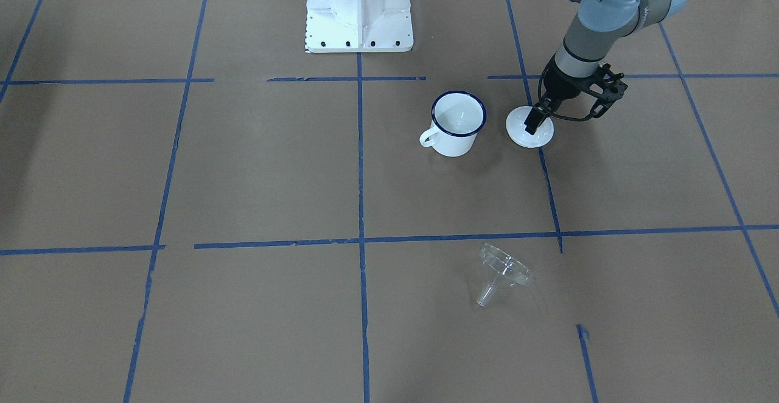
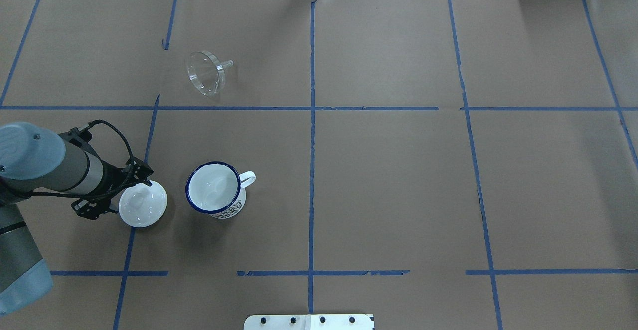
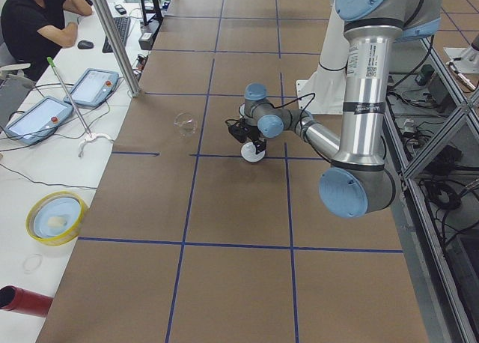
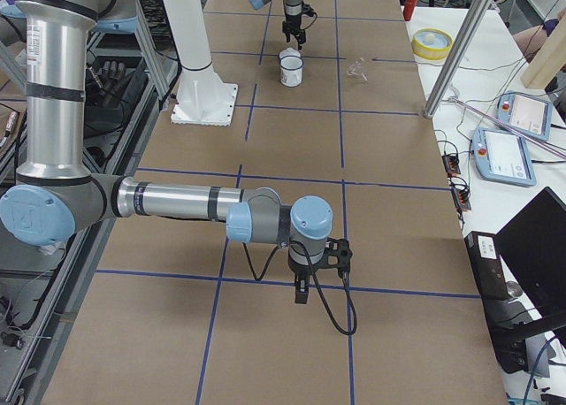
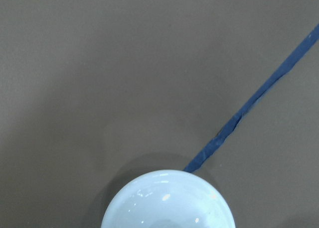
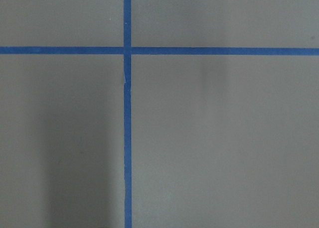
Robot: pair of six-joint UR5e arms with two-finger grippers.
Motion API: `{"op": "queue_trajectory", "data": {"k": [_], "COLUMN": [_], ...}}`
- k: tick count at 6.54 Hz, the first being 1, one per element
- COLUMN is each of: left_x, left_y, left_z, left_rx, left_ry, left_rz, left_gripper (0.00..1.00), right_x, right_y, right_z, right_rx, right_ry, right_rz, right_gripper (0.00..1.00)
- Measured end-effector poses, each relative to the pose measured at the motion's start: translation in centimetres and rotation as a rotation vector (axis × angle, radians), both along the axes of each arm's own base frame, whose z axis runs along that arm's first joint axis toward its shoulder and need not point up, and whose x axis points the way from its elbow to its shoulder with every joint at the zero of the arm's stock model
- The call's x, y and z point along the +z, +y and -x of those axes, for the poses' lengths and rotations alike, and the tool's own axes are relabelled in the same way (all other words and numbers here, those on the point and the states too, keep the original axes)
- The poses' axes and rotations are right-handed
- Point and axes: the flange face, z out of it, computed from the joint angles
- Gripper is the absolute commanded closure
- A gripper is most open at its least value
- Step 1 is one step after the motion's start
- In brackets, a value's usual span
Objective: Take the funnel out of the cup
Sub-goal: 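Move the left gripper down onto the white lid's knob and grasp it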
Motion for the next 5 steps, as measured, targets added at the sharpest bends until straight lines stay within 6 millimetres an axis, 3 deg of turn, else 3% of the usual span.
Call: {"op": "queue_trajectory", "data": {"k": [2, 3, 5], "left_x": [-0.06, -0.17, -0.77], "left_y": [0.46, 0.54, 0.52], "left_z": [-0.44, -0.47, -0.62], "left_rx": [0.007, 0.007, 0.009], "left_ry": [0.001, 0.003, 0.012], "left_rz": [0.005, 0.005, 0.003], "left_gripper": [0.59, 1.00, 1.00], "right_x": [-0.01, 0.00, 0.01], "right_y": [0.00, 0.00, 0.00], "right_z": [0.00, 0.00, 0.00], "right_rx": [0.000, 0.000, 0.000], "right_ry": [0.000, 0.000, 0.000], "right_rz": [0.000, 0.000, 0.000], "right_gripper": [0.00, 0.00, 0.00]}}
